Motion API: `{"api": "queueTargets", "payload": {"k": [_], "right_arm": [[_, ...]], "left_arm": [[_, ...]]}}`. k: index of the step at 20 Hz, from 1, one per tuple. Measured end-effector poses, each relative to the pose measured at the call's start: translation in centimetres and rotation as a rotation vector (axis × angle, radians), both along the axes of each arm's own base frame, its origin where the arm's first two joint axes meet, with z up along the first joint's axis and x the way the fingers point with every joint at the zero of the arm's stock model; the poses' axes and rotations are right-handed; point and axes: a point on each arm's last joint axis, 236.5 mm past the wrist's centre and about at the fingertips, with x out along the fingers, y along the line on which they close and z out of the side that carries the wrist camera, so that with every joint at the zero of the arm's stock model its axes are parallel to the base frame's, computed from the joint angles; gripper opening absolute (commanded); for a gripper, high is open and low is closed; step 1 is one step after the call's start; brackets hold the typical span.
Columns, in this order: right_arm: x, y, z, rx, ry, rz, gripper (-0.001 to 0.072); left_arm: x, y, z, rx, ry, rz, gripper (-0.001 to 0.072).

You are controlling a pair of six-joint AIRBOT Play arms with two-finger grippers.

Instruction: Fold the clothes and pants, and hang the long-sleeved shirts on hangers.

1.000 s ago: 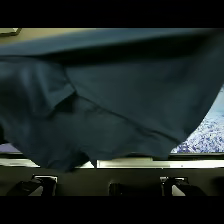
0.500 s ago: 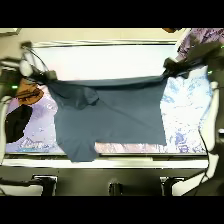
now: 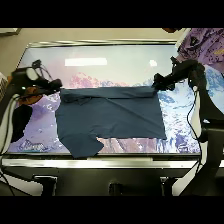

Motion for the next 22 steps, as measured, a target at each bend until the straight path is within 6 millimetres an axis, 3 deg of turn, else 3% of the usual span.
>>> {"api": "queueTargets", "payload": {"k": [3,5,8,10,13,16,22], "right_arm": [[-2.1,-2.1,3.0,0.008,-0.021,0.041,0.0273],[-4.6,-4.8,4.4,0.026,-0.015,0.017,0.0315],[-10.3,-9.3,3.8,0.064,0.050,-0.067,0.0344],[-14.7,-10.8,2.1,0.100,0.120,-0.114,0.0355],[-20.1,-10.6,-1.3,0.150,0.216,-0.146,0.0365],[-24.0,-9.0,-4.4,0.187,0.302,-0.139,0.0367],[-28.0,-6.9,-8.2,0.211,0.384,-0.127,0.0369]], "left_arm": [[-3.1,3.7,2.5,-0.021,0.031,0.037,0.0329],[-6.8,6.0,3.2,-0.037,0.066,0.080,0.0329],[-12.8,7.5,2.5,-0.062,0.134,0.139,0.0326],[-16.6,7.5,1.3,-0.080,0.189,0.162,0.0322],[-20.2,6.9,-0.6,-0.098,0.256,0.177,0.0322],[-22.0,6.5,-1.7,-0.108,0.294,0.182,0.0322],[-22.9,6.3,-2.2,-0.113,0.314,0.184,0.0322]]}}
